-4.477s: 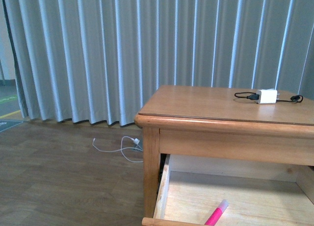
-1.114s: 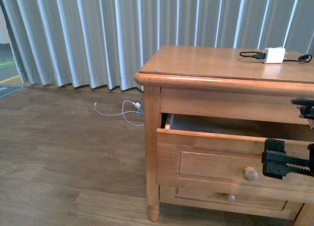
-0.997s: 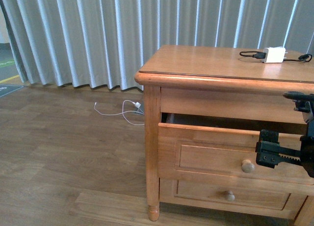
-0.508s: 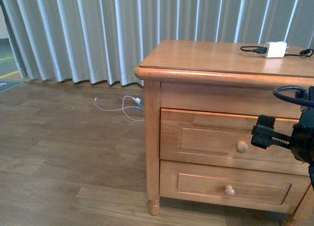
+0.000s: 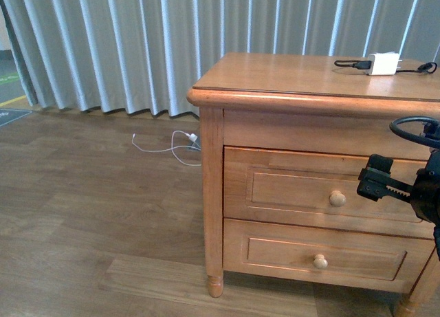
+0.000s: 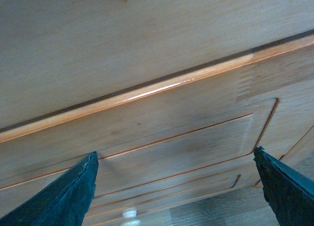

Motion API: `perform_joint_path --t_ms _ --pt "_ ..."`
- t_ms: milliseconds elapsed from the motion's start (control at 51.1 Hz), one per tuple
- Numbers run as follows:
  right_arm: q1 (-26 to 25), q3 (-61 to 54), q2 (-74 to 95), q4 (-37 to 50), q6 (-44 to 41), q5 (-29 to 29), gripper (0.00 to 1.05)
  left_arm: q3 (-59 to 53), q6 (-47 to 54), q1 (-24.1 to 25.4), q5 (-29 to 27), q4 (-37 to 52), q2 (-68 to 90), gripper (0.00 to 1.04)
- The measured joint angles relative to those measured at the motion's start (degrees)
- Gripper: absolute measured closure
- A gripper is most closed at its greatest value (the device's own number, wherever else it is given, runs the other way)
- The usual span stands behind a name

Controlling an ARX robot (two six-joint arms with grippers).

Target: Place pink marker in drawer with both arms

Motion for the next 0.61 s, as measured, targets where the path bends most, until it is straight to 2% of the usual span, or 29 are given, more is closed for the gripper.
perform_joint_path --t_ms 332,606 --pt "0.66 -2.01 -3.65 -3.02 -1.14 -1.86 0.09 0.00 -0.02 0.00 0.00 0.00 0.00 0.06" --pt "2.29 -11.82 -17.81 -9.75 -4.90 -3.61 0.09 0.00 -0.02 0.00 0.00 0.00 0.00 0.06"
